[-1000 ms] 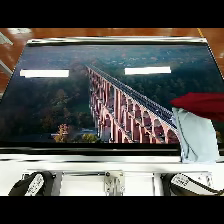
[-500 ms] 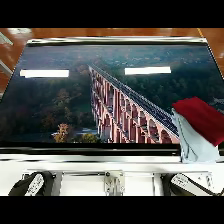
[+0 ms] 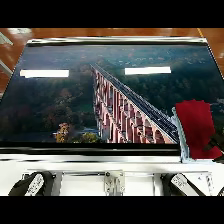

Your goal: Fold the shirts.

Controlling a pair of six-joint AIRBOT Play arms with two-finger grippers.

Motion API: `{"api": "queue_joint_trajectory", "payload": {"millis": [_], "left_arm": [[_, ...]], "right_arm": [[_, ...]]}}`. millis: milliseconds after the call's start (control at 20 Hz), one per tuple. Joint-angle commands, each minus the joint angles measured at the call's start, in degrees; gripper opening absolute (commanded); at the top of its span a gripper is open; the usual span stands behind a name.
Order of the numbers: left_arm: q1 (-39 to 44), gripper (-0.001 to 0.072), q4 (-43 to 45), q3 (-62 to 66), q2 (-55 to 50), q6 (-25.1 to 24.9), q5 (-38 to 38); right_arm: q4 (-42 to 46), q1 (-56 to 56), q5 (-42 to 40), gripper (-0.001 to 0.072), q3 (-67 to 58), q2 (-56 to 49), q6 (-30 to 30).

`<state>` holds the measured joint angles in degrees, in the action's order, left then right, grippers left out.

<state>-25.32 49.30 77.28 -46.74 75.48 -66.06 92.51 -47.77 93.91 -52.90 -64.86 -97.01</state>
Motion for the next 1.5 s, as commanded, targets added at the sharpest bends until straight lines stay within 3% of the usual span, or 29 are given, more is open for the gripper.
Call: {"api": "queue_joint_trajectory", "payload": {"millis": [0, 150, 250, 300, 400, 500, 550, 600, 650, 700, 950, 1450], "left_arm": [[0.0, 0.0036, 0.0, 0.0, 0.0, -0.1, 0.0], [1.1, 0.0035, 0.6, 0.0, -0.2, -2.6, -0.2], [5.3, 0.0033, 4.2, 0.0, -1.5, -2.5, -1.5], [8.8, 0.0032, 8.6, 0.0, -2.6, -1.0, -2.2], [19.1, 0.0031, 24.6, 0.0, -6.6, 8.5, -4.3], [30.7, 0.0034, 38.4, 0.0, -13.0, 17.1, -8.3], [35.8, 0.0088, 40.9, 0.0, -16.6, 18.9, -10.3], [39.9, 0.0386, 40.8, 0.0, -20.0, 19.4, -11.9], [43.7, 0.0677, 40.9, 0.0, -23.5, 21.7, -13.2], [46.6, 0.0711, 40.9, 0.0, -26.6, 22.1, -14.3], [53.7, 0.0677, 40.9, 0.0, -34.3, 22.4, -14.4], [52.0, 0.0677, 40.9, 0.0, -33.7, 22.3, -9.2]], "right_arm": [[1.0, 0.0, -1.5, 0.0593, -0.9, 1.5, 0.9], [0.8, 0.2, -4.7, 0.0592, -11.3, 3.3, 1.4], [-0.6, 2.6, -11.5, 0.0489, -20.0, 4.7, 3.6], [-3.2, 5.2, -16.2, 0.0510, -23.1, 5.6, 6.3], [-9.9, 12.3, -19.0, 0.0534, -26.4, 6.1, 12.4], [-11.8, 21.5, -15.8, 0.0534, -26.4, 5.4, 13.5], [-11.2, 25.7, -12.9, 0.0620, -26.0, 4.3, 12.5], [-11.1, 29.3, -9.3, 0.0670, -25.5, 2.4, 10.8], [-11.7, 31.8, -6.4, 0.0670, -25.0, 0.5, 9.6], [-12.5, 33.9, -4.2, 0.0669, -24.6, -1.6, 7.9], [-13.0, 41.2, -0.5, 0.0669, -24.4, -7.3, 4.9], [-14.1, 44.4, -1.1, 0.0669, -24.4, -7.3, 3.3]]}}
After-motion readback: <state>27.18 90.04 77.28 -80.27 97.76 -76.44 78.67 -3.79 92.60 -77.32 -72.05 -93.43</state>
